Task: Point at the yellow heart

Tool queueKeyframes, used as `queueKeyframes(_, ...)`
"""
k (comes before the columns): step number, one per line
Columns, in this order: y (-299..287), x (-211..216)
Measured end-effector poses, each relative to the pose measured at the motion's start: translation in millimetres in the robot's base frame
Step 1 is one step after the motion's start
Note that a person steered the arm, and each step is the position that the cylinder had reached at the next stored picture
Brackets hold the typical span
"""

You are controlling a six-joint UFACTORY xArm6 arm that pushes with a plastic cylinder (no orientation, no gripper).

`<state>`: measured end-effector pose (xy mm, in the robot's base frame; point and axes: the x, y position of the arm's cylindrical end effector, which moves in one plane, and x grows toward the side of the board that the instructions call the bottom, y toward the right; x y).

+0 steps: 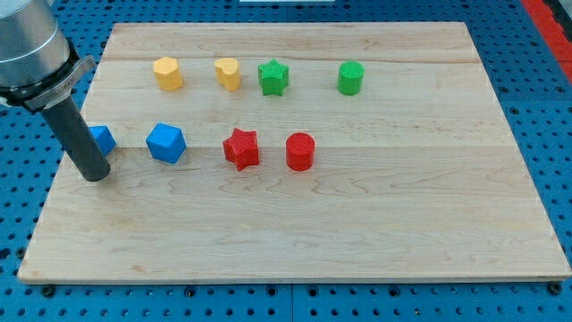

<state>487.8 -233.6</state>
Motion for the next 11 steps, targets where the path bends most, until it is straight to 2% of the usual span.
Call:
queueKeyframes(1,-1,12)
queueKeyframes(2,48,30)
queueKeyframes(3,121,59)
queueKeyframes(5,262,62)
queueKeyframes(6,343,27)
queueKeyframes(8,338,-30)
queueKeyframes(9,325,-98)
queueKeyframes(10,242,-84)
queueKeyframes(11,170,-104)
